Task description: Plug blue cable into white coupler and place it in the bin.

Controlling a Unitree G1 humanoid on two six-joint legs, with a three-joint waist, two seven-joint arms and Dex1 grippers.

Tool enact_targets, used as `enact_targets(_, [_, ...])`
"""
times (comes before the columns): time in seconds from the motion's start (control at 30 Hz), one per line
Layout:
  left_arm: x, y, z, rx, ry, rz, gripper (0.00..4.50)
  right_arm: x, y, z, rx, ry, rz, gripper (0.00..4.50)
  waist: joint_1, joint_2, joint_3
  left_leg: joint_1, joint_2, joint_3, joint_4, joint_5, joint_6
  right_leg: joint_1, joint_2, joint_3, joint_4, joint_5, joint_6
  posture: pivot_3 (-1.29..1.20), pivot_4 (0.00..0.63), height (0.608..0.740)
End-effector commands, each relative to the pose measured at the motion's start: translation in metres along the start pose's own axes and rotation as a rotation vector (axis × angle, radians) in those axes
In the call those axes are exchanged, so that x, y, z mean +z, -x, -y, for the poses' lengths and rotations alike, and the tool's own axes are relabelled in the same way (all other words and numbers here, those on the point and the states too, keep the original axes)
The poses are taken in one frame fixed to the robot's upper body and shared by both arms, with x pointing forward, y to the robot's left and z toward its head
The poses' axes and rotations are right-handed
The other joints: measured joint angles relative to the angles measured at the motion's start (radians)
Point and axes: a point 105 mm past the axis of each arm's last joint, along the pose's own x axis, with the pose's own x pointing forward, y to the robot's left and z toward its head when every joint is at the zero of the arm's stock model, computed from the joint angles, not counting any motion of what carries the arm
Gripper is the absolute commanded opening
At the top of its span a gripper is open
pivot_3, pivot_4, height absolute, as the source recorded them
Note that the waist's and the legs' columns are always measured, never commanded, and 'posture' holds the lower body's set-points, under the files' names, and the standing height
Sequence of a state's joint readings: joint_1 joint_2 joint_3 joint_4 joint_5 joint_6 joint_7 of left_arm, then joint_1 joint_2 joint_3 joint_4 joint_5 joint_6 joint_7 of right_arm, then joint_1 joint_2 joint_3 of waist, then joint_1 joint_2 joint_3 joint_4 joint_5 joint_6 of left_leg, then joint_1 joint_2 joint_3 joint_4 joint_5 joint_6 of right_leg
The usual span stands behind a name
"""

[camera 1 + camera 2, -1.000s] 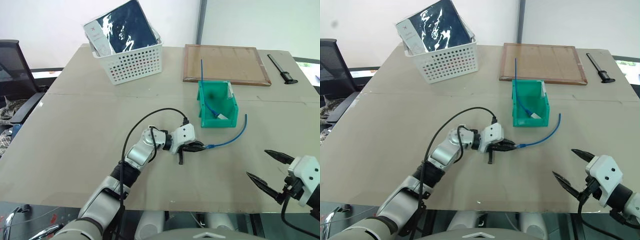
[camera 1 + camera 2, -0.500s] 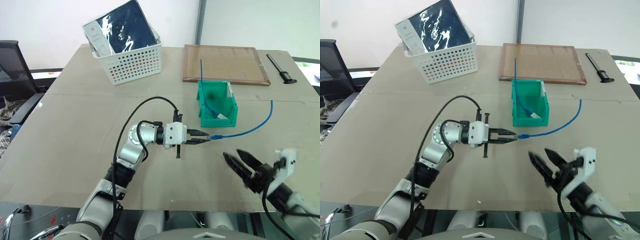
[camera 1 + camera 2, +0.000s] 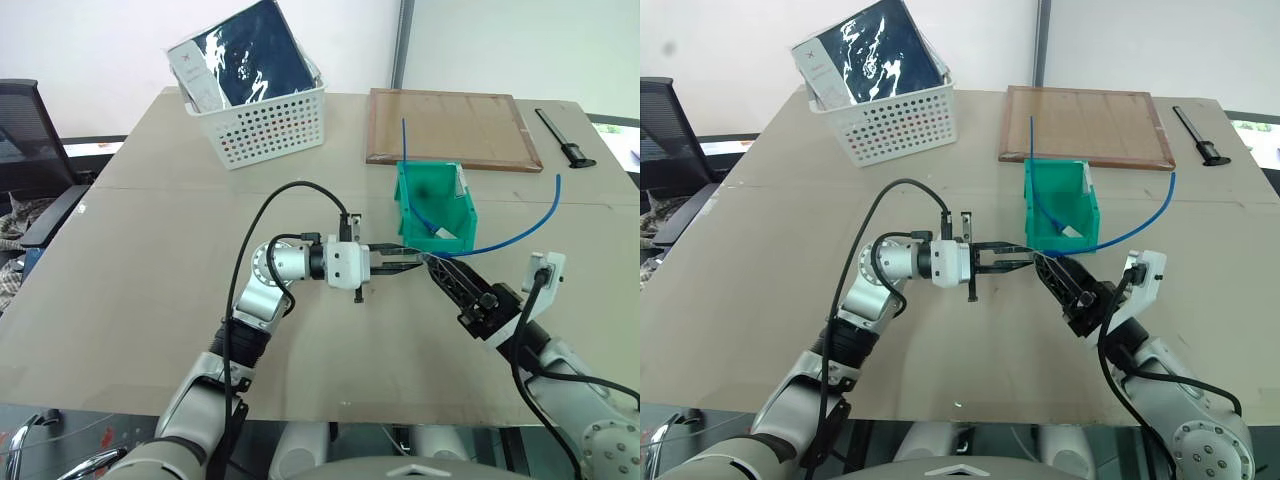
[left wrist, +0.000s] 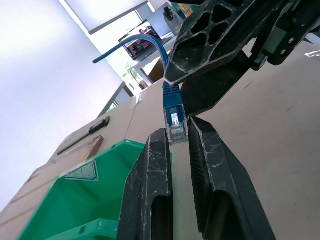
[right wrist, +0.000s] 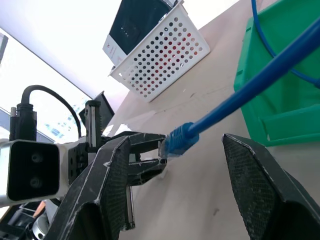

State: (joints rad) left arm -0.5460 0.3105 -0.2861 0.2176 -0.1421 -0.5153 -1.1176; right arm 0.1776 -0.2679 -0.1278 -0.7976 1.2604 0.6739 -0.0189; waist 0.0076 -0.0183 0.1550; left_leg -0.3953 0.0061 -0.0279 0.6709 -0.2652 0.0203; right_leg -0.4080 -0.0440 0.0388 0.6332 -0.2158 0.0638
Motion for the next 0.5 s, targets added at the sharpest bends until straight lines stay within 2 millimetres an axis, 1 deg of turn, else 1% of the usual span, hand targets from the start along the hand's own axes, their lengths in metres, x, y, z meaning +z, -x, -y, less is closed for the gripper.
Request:
enact_targets(0.03, [0.005,0.0005,-0.0048,0.029,-0.044,0.014,0.0,0.007,-0.0035,-0.0042,0.024,-0.011,0.031,2.83,0.0,0.0,0.0,0.0,0.0,0.0,0.0,0.0,0.0,0.0,0.0,0.0,0.0,0.0,0.0,0.0,0.15,0.738])
enact_targets(0.1, [0.0048,0.0003,-0.0047,0.032,-0.047,0.014,0.0,0.0066,-0.0049,-0.0034,0.026,-0.01,0.024,2.83,0.0,0.0,0.0,0.0,0.0,0.0,0.0,0.0,0.0,0.0,0.0,0.0,0.0,0.0,0.0,0.0,0.15,0.738])
enact_targets(0.17, [0.0045,0.0001,-0.0047,0.038,-0.047,0.015,0.0,0.0072,-0.0062,-0.0024,0.027,-0.011,0.022,2.29,0.0,0.0,0.0,0.0,0.0,0.0,0.0,0.0,0.0,0.0,0.0,0.0,0.0,0.0,0.0,0.0,0.15,0.738])
enact_targets(0.2, [0.0043,0.0001,-0.0045,0.039,-0.047,0.015,0.0,0.0079,-0.0069,-0.0021,0.028,-0.012,0.023,1.94,0.0,0.0,0.0,0.0,0.0,0.0,0.0,0.0,0.0,0.0,0.0,0.0,0.0,0.0,0.0,0.0,0.15,0.738])
enact_targets(0.33, [0.0051,-0.0009,-0.0052,0.045,-0.048,0.016,0.0,0.0083,-0.0083,-0.0029,0.041,-0.013,0.013,0.11,-0.001,0.0,0.0,0.0,0.0,0.0,0.0,0.0,0.0,0.0,0.0,0.0,0.0,0.0,0.0,0.0,0.15,0.738])
enact_targets(0.37, [0.0054,-0.001,-0.0054,0.045,-0.049,0.016,0.0,0.0082,-0.0084,-0.0029,0.042,-0.014,0.011,0.05,-0.002,0.0,0.0,0.0,0.0,0.0,0.0,0.0,0.0,0.0,0.0,0.0,0.0,0.0,0.0,0.0,0.15,0.738])
enact_targets(0.5, [0.0032,-0.0005,0.0016,0.037,-0.022,0.005,0.0,0.0087,-0.0088,-0.0045,0.055,-0.012,0.005,0.05,-0.005,0.0,0.0,0.0,0.0,0.0,0.0,0.0,0.0,0.0,0.0,0.0,0.0,0.0,0.0,0.0,0.15,0.738])
